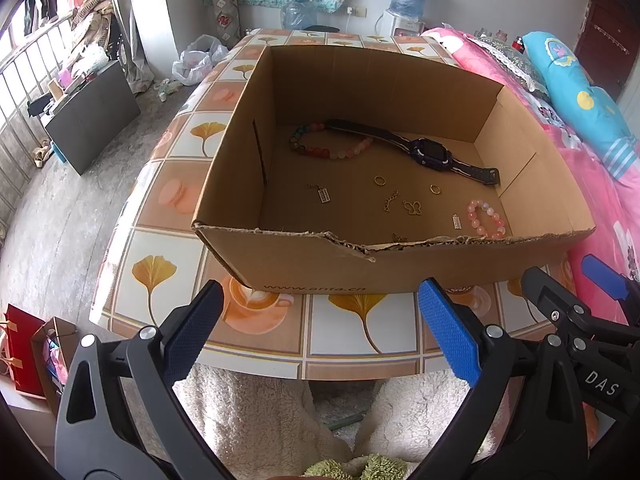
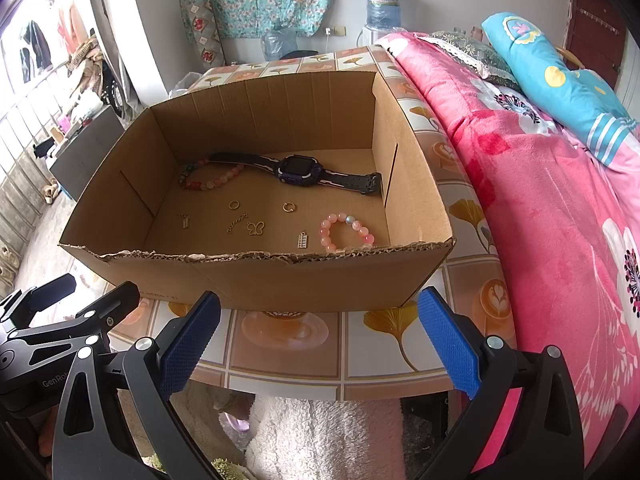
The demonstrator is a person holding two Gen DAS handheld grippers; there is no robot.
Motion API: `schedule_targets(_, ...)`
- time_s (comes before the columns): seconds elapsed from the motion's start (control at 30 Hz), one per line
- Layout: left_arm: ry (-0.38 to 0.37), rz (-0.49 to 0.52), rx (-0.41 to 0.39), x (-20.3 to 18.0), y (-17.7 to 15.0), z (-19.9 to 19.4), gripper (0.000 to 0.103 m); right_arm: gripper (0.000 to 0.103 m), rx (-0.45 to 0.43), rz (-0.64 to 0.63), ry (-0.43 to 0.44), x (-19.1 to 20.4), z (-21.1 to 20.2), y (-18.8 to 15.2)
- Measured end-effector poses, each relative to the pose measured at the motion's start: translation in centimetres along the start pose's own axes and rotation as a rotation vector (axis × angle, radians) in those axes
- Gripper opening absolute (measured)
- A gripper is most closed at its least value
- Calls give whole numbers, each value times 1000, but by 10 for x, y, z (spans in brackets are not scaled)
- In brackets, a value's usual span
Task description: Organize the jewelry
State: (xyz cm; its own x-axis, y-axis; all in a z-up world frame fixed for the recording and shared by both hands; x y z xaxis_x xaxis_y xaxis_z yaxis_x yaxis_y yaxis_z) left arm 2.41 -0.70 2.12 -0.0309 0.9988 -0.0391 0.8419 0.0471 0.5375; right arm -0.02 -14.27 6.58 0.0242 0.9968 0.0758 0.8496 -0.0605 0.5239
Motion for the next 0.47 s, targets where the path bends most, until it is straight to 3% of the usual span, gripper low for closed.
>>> schedule_targets(0.47,-2,-2,6,0,0,2,94,96,4,3,1,0,2,-1)
Point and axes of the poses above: each gripper's, at about its wrist camera, not at the fingertips, and z roughly the way its jaws point, x to its left, y to its top, the point moved 2 cm from there along z, roughly the way its jaws point, and after that the axes turned 2 degrees about -x, right-handed, at the moved point
